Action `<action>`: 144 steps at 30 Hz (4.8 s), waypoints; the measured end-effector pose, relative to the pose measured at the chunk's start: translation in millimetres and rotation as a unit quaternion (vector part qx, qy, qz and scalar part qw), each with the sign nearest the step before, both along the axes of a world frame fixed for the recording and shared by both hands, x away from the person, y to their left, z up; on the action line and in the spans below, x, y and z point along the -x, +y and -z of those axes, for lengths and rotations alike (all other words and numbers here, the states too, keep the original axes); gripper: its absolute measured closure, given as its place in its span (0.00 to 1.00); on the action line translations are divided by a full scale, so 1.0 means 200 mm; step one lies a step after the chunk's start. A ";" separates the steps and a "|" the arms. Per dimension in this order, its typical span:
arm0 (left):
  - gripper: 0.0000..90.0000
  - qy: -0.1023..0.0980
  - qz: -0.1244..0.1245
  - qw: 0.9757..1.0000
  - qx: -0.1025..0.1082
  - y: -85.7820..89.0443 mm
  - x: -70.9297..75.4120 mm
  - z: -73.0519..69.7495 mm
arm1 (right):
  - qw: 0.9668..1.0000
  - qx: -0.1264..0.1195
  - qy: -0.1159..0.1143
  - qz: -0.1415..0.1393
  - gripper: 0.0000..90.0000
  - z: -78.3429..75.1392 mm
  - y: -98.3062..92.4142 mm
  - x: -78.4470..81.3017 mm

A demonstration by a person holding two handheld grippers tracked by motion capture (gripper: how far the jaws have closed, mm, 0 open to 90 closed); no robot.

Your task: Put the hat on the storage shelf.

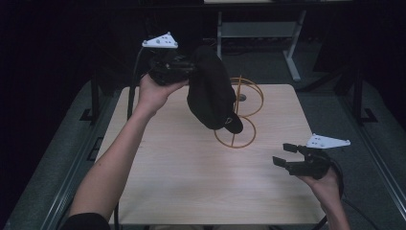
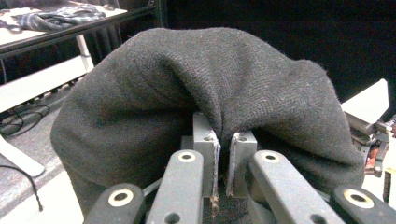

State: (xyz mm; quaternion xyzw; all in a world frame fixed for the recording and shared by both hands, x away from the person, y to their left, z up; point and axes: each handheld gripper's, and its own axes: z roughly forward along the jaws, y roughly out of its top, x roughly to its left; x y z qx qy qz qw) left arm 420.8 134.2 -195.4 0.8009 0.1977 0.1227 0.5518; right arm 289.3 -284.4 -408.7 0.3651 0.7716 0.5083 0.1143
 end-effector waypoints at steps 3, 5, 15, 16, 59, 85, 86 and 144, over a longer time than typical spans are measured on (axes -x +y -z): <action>0.95 0.001 0.000 1.000 -0.004 -0.04 -0.02 -0.01 | 1.000 -0.006 0.002 0.004 0.28 0.00 -0.01 -0.01; 0.95 0.001 -0.001 1.000 -0.007 -0.07 -0.04 -0.03 | 1.000 -0.007 0.001 0.005 0.28 0.00 -0.02 -0.01; 0.95 0.002 0.002 1.000 -0.007 -0.20 -0.08 -0.07 | 1.000 -0.017 0.011 0.012 0.28 0.03 -0.04 -0.02; 0.95 0.003 0.002 1.000 -0.006 -0.22 -0.09 -0.07 | 1.000 -0.018 0.014 0.012 0.28 0.03 -0.04 -0.02; 0.62 0.089 0.023 0.991 -0.098 -0.69 -0.31 0.11 | 0.999 -0.018 0.028 0.018 0.28 0.08 -0.07 -0.04; 0.50 0.082 0.017 0.993 -0.086 -0.46 -0.18 0.14 | 0.999 0.018 0.024 0.016 0.27 0.10 0.00 -0.03; 0.50 0.081 0.016 0.993 -0.085 -0.44 -0.18 0.14 | 0.999 0.017 0.024 0.015 0.27 0.10 0.01 -0.03; 0.42 0.106 -0.023 0.992 -0.064 0.10 0.18 0.47 | 0.999 0.046 0.008 0.007 0.26 0.09 0.15 -0.03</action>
